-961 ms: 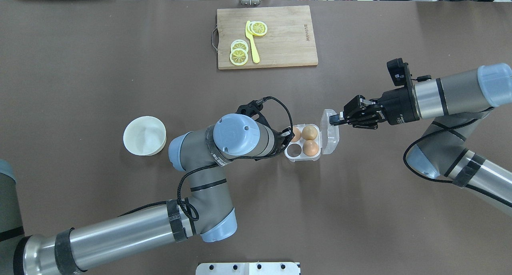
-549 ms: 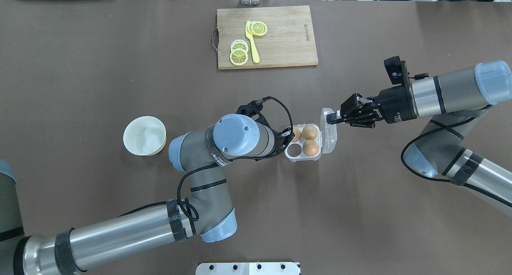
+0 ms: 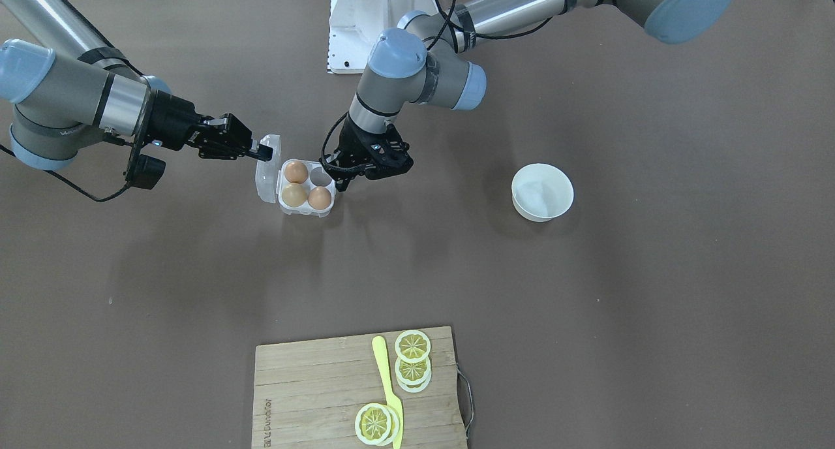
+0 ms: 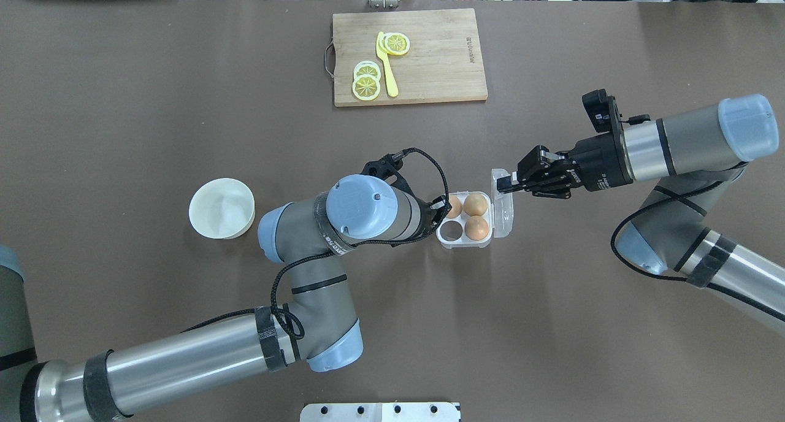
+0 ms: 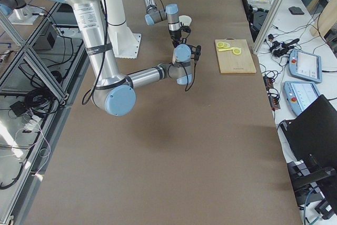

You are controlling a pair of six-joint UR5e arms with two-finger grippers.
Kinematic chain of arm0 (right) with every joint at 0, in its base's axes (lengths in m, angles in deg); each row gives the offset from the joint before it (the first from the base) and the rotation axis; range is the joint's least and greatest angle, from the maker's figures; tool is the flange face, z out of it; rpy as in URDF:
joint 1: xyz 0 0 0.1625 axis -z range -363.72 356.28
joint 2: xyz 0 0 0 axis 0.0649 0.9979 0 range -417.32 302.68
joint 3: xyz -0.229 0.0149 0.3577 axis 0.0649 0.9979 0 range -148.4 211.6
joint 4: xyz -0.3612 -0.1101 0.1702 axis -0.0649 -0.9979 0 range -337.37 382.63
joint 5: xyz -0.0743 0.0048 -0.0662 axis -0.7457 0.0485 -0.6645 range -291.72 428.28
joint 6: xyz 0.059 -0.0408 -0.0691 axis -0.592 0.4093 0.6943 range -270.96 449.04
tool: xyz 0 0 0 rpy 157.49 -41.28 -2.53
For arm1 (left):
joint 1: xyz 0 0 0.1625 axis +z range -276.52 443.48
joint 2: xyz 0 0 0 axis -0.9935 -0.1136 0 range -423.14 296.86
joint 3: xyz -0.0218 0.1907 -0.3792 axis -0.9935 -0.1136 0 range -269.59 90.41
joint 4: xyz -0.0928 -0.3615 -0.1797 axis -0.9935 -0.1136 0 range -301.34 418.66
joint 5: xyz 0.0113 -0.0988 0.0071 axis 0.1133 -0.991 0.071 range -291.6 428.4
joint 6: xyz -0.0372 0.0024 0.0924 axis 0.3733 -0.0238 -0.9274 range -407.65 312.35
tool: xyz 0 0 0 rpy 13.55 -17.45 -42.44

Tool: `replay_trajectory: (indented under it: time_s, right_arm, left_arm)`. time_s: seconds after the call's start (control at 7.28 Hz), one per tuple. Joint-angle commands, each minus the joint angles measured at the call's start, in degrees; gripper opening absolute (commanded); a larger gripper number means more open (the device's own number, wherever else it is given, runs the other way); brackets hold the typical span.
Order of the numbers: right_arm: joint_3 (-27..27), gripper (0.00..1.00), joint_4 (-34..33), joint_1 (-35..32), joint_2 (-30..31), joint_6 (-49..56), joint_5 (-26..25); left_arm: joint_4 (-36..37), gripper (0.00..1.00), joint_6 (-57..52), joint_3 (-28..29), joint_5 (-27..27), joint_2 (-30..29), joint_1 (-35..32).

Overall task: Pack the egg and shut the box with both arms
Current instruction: 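Push the lid down onto the egg box with the right gripper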

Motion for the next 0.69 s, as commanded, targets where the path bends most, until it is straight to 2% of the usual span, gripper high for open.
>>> replay_trajectory:
  time_s: [0.0,0.55]
  right_arm:
    - [0.20,0.00,-0.05,0.60,0.05,-0.01,-0.27]
    - [0.20,0.00,-1.10,1.39,-0.56,0.08,-0.44]
  left_arm:
    - [0.00,0.00,0.10,0.00,0.00,0.01,0.00]
    - [0.00,0.00,0.19,0.00,0.00,0.10,0.00]
